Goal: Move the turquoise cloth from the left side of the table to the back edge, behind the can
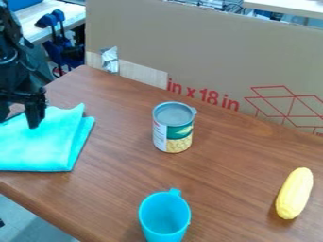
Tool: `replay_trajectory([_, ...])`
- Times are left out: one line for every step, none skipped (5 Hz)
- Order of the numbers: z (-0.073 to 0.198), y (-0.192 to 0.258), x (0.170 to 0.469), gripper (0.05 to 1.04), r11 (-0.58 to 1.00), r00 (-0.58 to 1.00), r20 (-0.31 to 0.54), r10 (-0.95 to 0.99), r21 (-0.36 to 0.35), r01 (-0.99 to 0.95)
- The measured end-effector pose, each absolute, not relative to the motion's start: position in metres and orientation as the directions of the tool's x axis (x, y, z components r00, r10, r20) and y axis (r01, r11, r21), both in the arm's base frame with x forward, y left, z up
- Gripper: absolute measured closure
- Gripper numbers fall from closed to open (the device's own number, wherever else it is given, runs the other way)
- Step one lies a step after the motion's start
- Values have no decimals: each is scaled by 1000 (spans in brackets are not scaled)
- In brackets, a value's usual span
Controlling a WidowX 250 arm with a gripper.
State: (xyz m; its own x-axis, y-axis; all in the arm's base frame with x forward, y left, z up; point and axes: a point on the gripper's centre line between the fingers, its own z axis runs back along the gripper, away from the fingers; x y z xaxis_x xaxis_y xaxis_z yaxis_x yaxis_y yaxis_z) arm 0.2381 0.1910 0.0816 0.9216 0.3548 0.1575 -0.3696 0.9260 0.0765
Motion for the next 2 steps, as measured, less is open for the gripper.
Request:
replay_trajectory([54, 200, 246, 82, 938, 935, 89, 344, 16, -346])
replay_trajectory([37, 199, 264, 83, 957, 957, 20, 291, 18, -291])
